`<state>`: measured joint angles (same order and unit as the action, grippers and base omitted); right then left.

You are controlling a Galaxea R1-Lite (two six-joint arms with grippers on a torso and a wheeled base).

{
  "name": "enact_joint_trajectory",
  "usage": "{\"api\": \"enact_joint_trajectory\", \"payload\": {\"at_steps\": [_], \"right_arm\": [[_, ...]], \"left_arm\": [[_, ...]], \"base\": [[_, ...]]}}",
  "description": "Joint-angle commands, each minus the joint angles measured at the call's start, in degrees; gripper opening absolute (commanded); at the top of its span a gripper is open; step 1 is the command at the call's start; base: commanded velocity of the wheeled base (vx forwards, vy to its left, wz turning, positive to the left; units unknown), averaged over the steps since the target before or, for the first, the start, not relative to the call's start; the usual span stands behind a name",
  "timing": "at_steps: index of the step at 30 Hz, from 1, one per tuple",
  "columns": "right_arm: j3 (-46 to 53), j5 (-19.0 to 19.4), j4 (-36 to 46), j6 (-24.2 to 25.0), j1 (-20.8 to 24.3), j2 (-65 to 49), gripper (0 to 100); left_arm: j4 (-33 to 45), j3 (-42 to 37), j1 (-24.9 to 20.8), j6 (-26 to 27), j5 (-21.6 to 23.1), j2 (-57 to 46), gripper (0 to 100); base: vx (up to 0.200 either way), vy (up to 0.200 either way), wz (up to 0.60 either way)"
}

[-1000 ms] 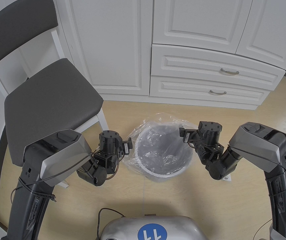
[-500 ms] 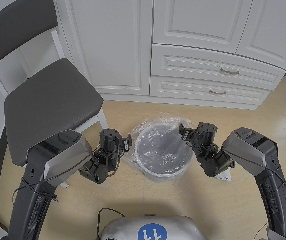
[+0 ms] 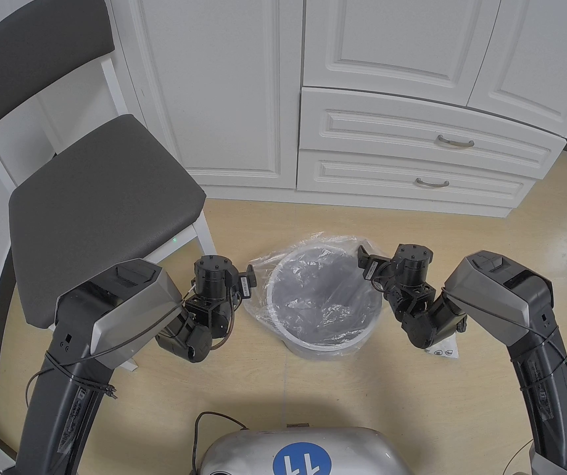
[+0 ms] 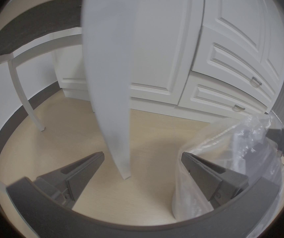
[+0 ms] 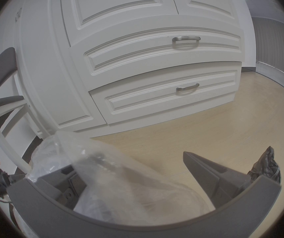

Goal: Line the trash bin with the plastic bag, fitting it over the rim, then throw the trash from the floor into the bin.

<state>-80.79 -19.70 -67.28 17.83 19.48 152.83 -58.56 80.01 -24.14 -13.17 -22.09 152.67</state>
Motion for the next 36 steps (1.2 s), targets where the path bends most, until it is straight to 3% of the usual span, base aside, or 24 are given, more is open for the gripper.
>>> {"api": "enact_joint_trajectory", "payload": {"at_steps": [1, 7, 10, 16, 22, 36], "right_arm": [[6.17, 1.42, -0.13, 0.01, 0.47, -7.37, 100], [16.98, 6.96, 0.66, -0.17, 0.56, -17.75, 100], [18.91, 7.48, 3.03, -0.17, 0.21, -20.38, 100], [18.65, 9.77, 22.63, 1.68, -1.11, -27.33, 100], [10.65, 9.86, 31.51, 5.63, -3.13, -21.52, 100], [0.89, 9.68, 32.30, 7.30, -6.38, -6.32, 100]], "left_arm": [[-0.06, -1.78, -0.21, -0.81, 0.03, -1.50, 100], [0.12, -7.06, -1.00, -0.90, 0.12, -6.51, 100], [0.56, -8.55, -0.91, -0.81, 0.12, -7.92, 100], [1.96, -12.16, -1.09, -0.72, 1.08, -11.08, 100], [1.87, -12.77, -1.53, -0.72, 1.87, -10.73, 100], [1.43, -12.16, -1.88, -0.98, 1.96, -9.85, 100]], "base": [[0.000, 0.000, 0.00], [0.000, 0.000, 0.00], [0.000, 0.000, 0.00], [0.000, 0.000, 0.00], [0.000, 0.000, 0.00], [0.000, 0.000, 0.00]]}}
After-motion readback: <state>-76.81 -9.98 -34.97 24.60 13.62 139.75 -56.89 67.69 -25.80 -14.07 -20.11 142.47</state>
